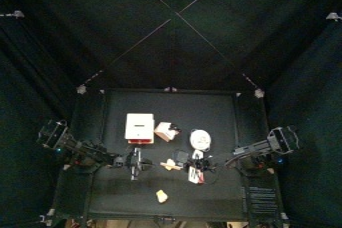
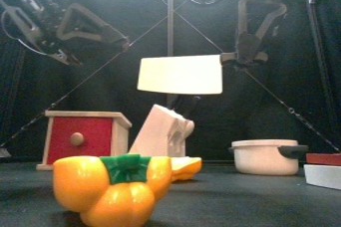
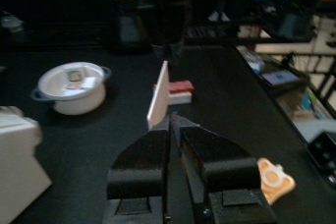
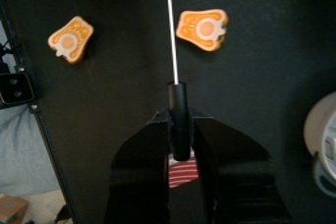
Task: Put cleaver in holder
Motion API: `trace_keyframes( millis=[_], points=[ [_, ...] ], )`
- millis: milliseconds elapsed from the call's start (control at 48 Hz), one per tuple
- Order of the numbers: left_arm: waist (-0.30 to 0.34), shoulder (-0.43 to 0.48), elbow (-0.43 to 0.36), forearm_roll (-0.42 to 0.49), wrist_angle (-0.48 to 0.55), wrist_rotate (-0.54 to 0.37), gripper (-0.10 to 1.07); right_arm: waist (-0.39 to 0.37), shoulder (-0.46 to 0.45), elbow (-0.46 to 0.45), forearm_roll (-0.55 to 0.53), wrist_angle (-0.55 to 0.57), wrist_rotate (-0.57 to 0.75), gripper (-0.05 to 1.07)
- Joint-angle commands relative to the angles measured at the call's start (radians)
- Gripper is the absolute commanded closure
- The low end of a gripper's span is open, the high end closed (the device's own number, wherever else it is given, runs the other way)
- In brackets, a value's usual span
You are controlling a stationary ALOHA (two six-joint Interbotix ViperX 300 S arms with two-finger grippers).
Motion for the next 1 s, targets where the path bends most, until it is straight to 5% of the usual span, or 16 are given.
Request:
trace_keyframes(
  millis=[0,208,375,625,979],
  points=[
    [0.078,-0.058,-0.011,-0.037,-0.008,-0.002,0.46,-0.041,-0.069,-0.041,0.015,0.038,0.000,0.55],
    [0.247,-0.091,-0.034,-0.153,-0.008,-0.002,0.54,-0.158,-0.115,-0.077,0.081,0.124,0.000,0.55],
    [0.318,-0.058,-0.054,-0.169,-0.005,-0.006,0.68,-0.229,-0.117,-0.117,0.084,0.209,-0.014,0.55],
    [0.347,-0.011,-0.063,-0.209,-0.005,-0.008,0.82,-0.290,-0.107,-0.219,0.072,0.353,-0.020,0.55],
    [0.391,0.026,-0.091,-0.314,0.031,-0.006,0.85,-0.341,-0.066,-0.373,0.118,0.528,-0.074,0.55]
  ],
)
